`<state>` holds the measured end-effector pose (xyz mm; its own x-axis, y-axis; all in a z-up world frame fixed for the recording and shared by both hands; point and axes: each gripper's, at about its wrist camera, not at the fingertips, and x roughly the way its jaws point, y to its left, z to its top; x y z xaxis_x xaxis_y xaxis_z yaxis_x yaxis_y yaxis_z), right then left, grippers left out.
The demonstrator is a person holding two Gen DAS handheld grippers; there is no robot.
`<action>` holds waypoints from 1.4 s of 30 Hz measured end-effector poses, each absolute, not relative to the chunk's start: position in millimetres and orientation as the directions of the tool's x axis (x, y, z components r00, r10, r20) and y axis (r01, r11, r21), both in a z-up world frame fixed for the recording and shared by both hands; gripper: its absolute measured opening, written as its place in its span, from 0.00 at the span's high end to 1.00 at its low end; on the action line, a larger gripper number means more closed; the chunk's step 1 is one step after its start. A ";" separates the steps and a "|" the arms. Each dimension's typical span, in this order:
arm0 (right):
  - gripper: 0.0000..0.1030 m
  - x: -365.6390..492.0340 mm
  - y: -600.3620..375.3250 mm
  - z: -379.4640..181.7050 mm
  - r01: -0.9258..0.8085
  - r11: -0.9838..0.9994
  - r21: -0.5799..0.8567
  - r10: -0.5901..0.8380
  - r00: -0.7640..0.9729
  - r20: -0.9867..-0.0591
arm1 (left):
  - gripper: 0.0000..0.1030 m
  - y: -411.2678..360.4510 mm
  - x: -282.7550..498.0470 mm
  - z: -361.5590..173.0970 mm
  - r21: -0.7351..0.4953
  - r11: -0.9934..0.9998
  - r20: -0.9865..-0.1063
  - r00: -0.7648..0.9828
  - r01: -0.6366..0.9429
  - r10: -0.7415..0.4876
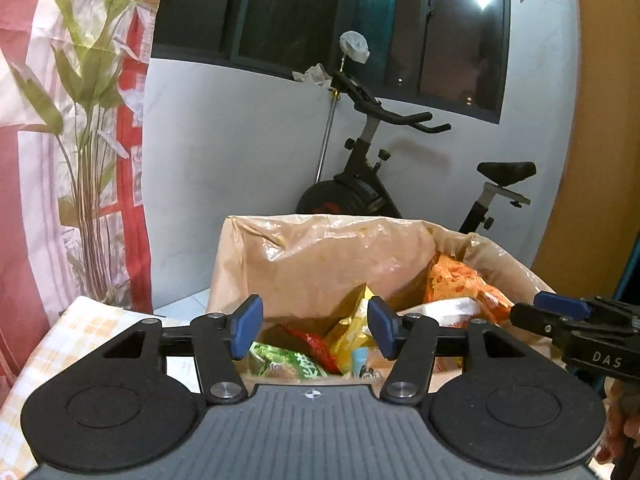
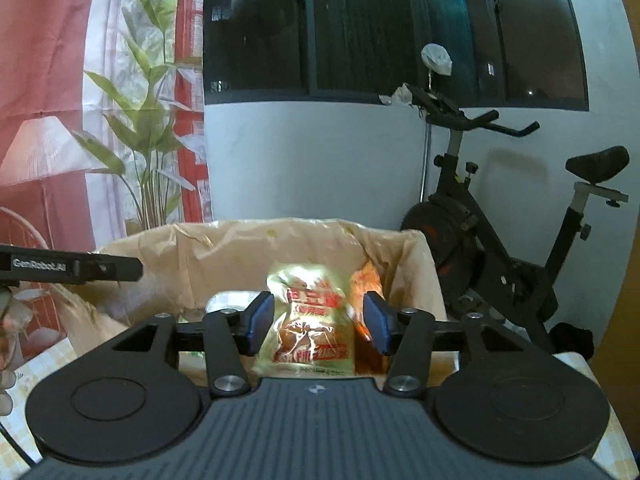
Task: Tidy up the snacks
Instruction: 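Open both tools to drop the gold and clear packets inside, then grasp the red spicy packet with left tool while right tool moves toward the small clear packet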
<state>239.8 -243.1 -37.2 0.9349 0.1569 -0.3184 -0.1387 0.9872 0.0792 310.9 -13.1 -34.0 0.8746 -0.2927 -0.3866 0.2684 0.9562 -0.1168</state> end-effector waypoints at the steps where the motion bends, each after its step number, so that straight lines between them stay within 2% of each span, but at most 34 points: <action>1: 0.48 235.3 -245.3 -37.6 -0.139 0.986 0.088 0.160 0.935 -0.317 | 0.38 -10.6 308.5 -31.8 -0.112 0.955 -0.385 0.875 0.273 -0.295; 10: 0.48 185.0 -241.5 -38.5 -0.159 0.985 0.070 0.172 0.949 -0.265 | 0.37 -5.6 268.2 -30.4 -0.125 0.939 -0.376 0.861 0.319 -0.343; 16: 0.48 156.1 -236.2 -50.2 -0.171 0.980 0.099 0.192 0.940 -0.282 | 0.37 -4.6 231.6 -45.4 -0.150 0.925 -0.389 0.840 0.348 -0.379; 18: 0.48 150.3 -235.6 -57.5 -0.171 0.979 0.111 0.198 0.933 -0.301 | 0.37 -6.2 225.2 -57.1 -0.151 0.926 -0.412 0.829 0.347 -0.378; 21: 0.48 145.6 -234.9 -71.4 -0.173 0.978 0.121 0.204 0.916 -0.345 | 0.37 -13.1 225.4 -88.4 -0.171 0.923 -0.499 0.777 0.346 -0.384; 29: 0.48 137.0 -234.0 -106.4 -0.152 0.978 0.142 0.201 0.868 -0.454 | 0.37 -46.5 239.9 -161.4 -0.187 0.905 -0.656 0.637 0.382 -0.405; 40: 0.48 135.2 -242.6 -128.6 -0.110 0.977 0.185 0.193 0.828 -0.527 | 0.38 -83.0 251.0 -200.8 -0.073 0.882 -0.735 0.573 0.465 -0.363; 41: 0.48 135.4 -242.4 -129.1 -0.111 0.976 0.185 0.194 0.827 -0.528 | 0.43 -83.5 250.8 -202.4 -0.069 0.880 -0.736 0.571 0.470 -0.363; 42: 0.48 135.4 -242.3 -129.8 -0.112 0.976 0.185 0.195 0.825 -0.530 | 0.43 -82.7 249.3 -203.8 -0.066 0.877 -0.736 0.570 0.476 -0.365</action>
<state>135.4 -242.3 -129.8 0.8251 0.1953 -0.5301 -0.1122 0.9763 0.1850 249.3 -82.7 -203.8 0.5703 -0.3649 -0.7359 0.4759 0.8770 -0.0660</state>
